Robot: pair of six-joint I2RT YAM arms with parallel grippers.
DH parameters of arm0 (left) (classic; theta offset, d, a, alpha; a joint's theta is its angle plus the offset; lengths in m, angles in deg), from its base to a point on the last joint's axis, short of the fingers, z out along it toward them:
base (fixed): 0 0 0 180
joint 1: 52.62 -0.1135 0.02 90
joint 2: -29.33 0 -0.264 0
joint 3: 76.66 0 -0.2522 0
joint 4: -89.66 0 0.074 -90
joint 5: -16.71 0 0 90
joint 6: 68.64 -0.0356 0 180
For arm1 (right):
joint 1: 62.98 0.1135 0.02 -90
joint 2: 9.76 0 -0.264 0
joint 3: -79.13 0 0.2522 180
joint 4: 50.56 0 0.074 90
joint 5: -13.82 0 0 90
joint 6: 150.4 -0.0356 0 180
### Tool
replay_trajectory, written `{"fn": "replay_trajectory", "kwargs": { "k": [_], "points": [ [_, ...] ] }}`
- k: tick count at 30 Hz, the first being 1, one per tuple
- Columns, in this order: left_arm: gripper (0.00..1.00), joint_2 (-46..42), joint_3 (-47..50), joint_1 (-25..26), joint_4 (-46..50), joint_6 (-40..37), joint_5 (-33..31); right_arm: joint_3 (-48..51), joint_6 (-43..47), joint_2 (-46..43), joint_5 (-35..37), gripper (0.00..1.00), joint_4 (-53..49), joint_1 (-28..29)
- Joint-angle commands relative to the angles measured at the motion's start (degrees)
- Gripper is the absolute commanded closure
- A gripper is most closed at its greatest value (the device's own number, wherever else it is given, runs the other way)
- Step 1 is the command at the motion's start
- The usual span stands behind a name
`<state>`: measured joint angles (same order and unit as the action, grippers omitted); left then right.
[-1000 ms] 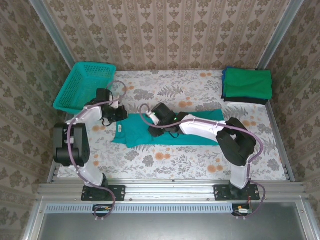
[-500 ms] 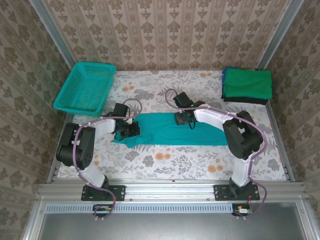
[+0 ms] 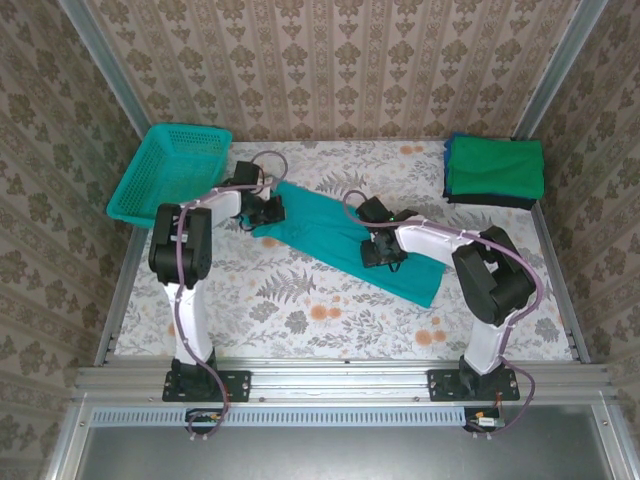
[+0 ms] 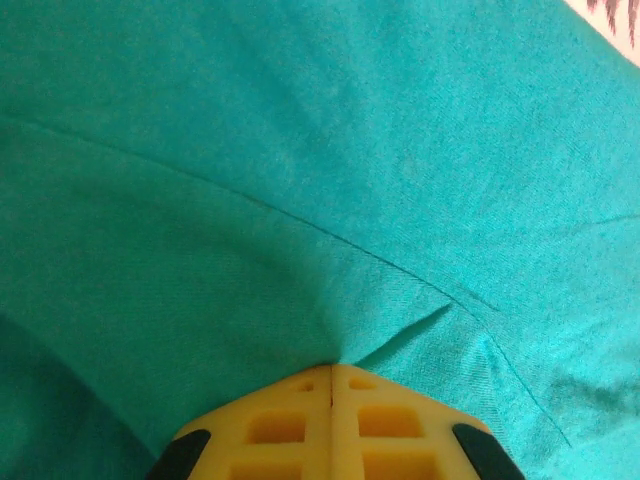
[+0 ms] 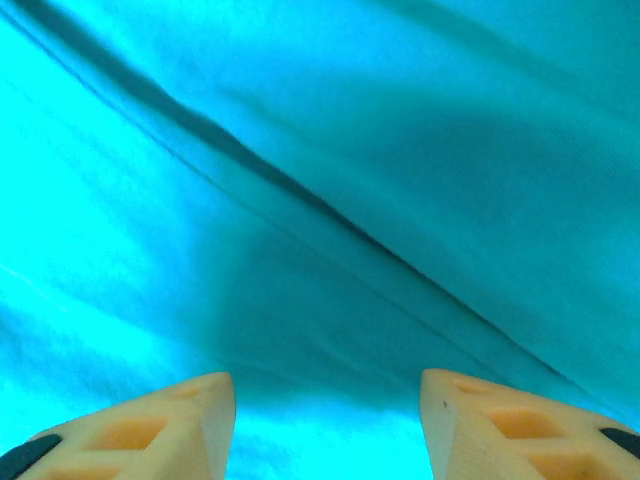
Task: Fold and stack the t-shirts
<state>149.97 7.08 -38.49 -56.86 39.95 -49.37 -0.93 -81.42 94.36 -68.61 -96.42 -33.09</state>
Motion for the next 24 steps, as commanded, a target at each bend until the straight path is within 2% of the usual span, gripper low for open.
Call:
{"fn": "replay_trajectory", "kwargs": {
  "k": [1, 6, 11, 14, 20, 24],
  "points": [
    [0.98, -2.1, -4.4, 0.2, 6.2, -2.7, -0.5, -2.7, 0.3, -2.3, 1.0, 0.46, -4.9, -1.6],
    [0.97, -13.2, -0.2, 2.2, 8.4, -3.7, -5.2, -7.3, 2.9, -1.0, 1.8, 0.46, -5.3, -4.8],
    [0.96, -26.3, 13.9, 5.5, 7.4, -1.9, -11.3, -9.2, 3.8, 0.9, 2.8, 0.46, -4.6, -6.7],
    [0.96, -31.0, 23.3, 8.4, 5.8, 1.8, -14.0, -8.8, 4.1, 1.0, 2.9, 0.46, -3.8, -7.9],
    [0.98, -34.0, 38.2, 14.2, -3.9, 12.1, -14.2, -9.1, 4.9, 1.8, 2.0, 0.46, -3.5, -10.0],
    [1.00, -28.7, 38.8, 15.0, -8.2, 13.7, -14.2, -9.7, 5.2, 3.1, 1.3, 0.46, -3.8, -10.5]
  ]
}}
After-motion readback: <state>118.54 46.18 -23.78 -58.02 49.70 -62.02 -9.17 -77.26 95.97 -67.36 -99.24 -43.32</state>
